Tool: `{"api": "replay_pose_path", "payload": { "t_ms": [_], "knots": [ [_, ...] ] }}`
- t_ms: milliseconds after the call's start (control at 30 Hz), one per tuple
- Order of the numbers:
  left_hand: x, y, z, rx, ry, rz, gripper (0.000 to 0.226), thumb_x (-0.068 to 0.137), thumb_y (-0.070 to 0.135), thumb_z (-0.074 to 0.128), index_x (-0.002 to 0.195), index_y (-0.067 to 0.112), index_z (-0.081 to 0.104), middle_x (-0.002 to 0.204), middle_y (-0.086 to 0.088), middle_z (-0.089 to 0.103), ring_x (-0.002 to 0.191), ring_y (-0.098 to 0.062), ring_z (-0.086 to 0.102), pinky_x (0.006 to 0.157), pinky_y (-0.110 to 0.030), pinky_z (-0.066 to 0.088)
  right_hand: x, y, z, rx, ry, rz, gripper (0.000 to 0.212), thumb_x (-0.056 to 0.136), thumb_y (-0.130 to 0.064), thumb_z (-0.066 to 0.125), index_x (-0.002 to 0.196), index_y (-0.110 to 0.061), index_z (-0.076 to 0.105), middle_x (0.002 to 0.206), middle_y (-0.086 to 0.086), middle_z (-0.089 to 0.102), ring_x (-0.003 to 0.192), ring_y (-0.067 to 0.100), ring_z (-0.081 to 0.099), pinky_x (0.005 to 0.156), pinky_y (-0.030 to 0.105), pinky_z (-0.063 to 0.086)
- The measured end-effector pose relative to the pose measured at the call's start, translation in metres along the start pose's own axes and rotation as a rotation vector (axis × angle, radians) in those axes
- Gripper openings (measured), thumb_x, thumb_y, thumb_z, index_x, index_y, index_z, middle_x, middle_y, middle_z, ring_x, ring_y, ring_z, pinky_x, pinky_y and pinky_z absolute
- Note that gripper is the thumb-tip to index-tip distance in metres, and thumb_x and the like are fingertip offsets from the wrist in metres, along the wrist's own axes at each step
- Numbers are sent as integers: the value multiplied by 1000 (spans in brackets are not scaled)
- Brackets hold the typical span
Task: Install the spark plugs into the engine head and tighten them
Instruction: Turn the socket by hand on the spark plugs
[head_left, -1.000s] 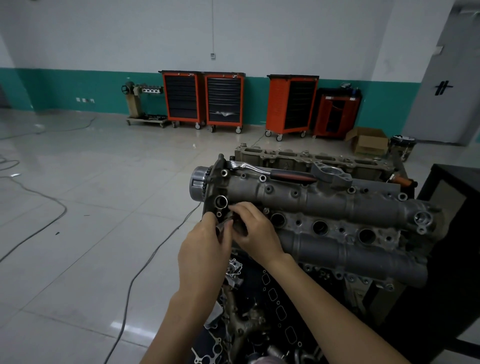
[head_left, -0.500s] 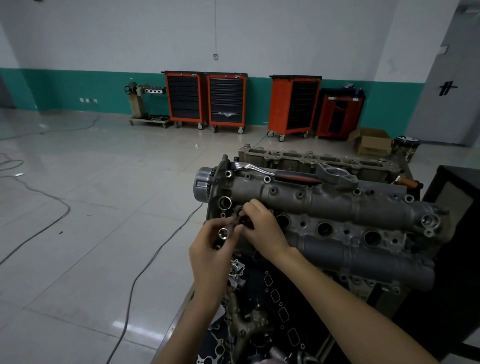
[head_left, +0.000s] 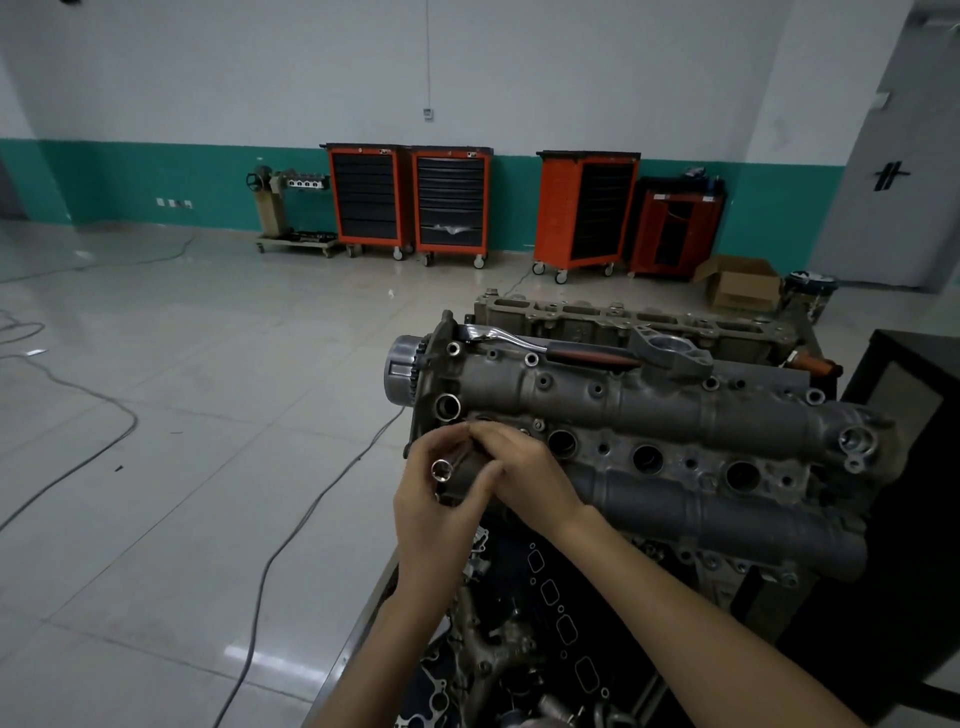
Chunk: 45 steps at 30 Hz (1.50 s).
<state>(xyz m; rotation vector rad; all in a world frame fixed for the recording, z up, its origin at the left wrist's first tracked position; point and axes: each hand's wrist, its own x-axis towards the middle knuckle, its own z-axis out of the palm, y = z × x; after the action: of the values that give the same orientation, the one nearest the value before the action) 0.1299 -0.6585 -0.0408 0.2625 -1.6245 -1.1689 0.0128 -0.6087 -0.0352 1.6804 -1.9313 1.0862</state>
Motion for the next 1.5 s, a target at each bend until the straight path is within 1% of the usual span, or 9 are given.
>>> {"api": "replay_pose_path", "payload": {
  "t_ms": [200,300,400,567,800,1000,1233,1400,1500],
  "knots": [
    [4,-1,-1,17,85,33,16,80,25,65,95,23,71,88,11,72,76,-9,67,66,-16,51,0,1,4,85,61,111,23,80,-4,65,103,-3,66,102,10,67,98,23,62,87,29,45],
    [5,-2,-3,-20,19,-27,21,85,16,62,105,16,70,97,3,72,88,-11,68,73,-29,55,0,0,4,43,62,72,30,79,-11,67,108,-1,62,106,12,65,100,24,61,87,32,47],
    [10,-1,-2,37,-116,31,32,88,-3,57,116,11,63,110,3,68,96,-3,64,80,-20,51,-2,-2,2,54,27,48,47,83,-9,63,126,3,49,126,15,55,118,22,52,100,29,40],
    [9,-1,4,-31,-180,18,49,89,-10,50,133,10,43,129,3,55,120,-4,51,93,-14,42,-1,3,1,40,1,31,27,82,2,60,109,7,60,107,18,64,100,28,63,87,35,47],
    [10,-6,4,-7,65,-69,17,77,14,74,87,28,70,83,9,70,78,-11,66,66,-22,50,-1,2,5,105,104,101,22,80,-6,65,101,-1,65,99,11,67,95,22,61,85,21,42],
    [9,-8,-1,-45,-96,-65,33,86,-2,59,115,12,65,110,6,68,105,-9,62,87,-26,51,-1,0,4,66,58,53,37,83,-17,54,116,0,57,114,13,61,108,20,56,94,27,42],
    [15,-8,-9,-47,-251,-14,59,88,-7,54,132,30,38,124,14,59,112,0,55,87,-9,42,-2,0,6,21,33,54,32,78,5,60,109,4,61,109,18,64,102,29,61,90,36,46],
    [18,-13,-14,2,-133,-68,25,80,8,71,98,25,62,94,9,67,89,-10,64,76,-31,53,1,-1,7,65,122,176,23,75,0,67,98,1,65,97,13,65,92,25,61,82,29,47],
    [17,-15,-16,68,-123,-1,22,78,7,73,91,24,65,87,7,68,81,-9,64,70,-25,52,1,-4,10,70,168,247,15,73,-7,67,85,-2,60,87,8,59,83,20,56,71,28,45]
  ]
}}
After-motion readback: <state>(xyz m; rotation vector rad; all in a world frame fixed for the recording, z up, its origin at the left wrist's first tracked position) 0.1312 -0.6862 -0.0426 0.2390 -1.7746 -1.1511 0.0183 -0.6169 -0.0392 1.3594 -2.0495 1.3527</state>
